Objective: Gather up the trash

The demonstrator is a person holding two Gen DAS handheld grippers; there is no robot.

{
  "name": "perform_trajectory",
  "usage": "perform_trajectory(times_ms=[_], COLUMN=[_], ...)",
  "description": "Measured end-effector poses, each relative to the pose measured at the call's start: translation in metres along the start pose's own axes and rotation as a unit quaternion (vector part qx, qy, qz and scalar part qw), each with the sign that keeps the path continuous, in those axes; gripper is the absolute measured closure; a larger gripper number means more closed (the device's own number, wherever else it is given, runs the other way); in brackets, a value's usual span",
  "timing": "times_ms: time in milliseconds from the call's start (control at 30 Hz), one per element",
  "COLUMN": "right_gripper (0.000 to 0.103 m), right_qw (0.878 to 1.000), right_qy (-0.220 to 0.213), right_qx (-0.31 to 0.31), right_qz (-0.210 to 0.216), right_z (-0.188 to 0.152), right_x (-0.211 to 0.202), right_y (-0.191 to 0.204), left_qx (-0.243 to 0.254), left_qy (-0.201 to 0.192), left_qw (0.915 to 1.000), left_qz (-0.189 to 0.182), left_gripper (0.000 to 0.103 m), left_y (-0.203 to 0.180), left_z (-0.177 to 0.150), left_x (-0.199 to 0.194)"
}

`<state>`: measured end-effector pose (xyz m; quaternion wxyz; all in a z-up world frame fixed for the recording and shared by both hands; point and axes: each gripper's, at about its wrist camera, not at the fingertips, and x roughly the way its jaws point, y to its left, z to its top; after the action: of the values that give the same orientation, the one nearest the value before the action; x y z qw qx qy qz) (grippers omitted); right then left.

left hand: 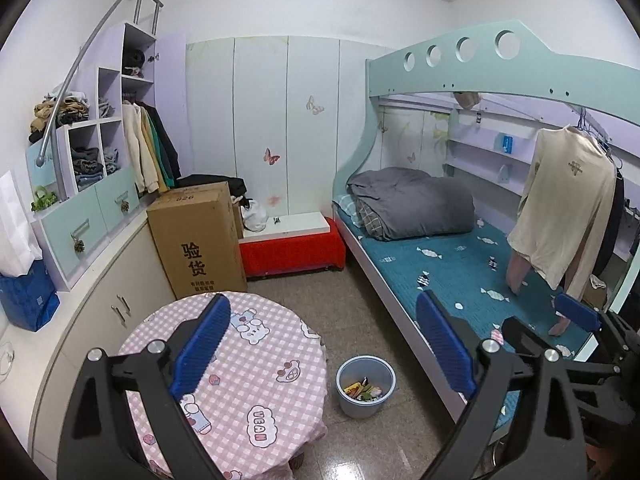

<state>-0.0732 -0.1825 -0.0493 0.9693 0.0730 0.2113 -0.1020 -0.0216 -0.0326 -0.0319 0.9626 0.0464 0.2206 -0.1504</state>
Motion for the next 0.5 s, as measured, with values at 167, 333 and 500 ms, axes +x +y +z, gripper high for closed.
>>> perform_trajectory(times_ms=[167, 333, 500], right_gripper=[0.014, 0.013, 0.013], right_qw=[1.000, 1.000, 1.000], right_qy=[-0.007, -0.006, -0.009], right_qx=[-0.001, 0.000, 0.002], right_qz=[0.001, 0.001, -0.003], right_z=[0.0020, 0.0010, 0.0035], right_x=[-0.0019, -0.0018, -0.0023], right_y=[-0.0036, -0.0033, -0.0045], left_qx=[0.004, 0.010, 0.010], left_qy=[-0.008, -0.014, -0.014], left_qw=[1.0000, 0.9999, 0.9998], left_qz=[0.003, -0.001, -0.009], left_gripper=[0.011, 0.011, 0.011], left_y=[-0.0039, -0.0067, -0.0073], left_z=[0.0009, 0.0013, 0.0027], left_x=[-0.0020, -0.0017, 0.0023])
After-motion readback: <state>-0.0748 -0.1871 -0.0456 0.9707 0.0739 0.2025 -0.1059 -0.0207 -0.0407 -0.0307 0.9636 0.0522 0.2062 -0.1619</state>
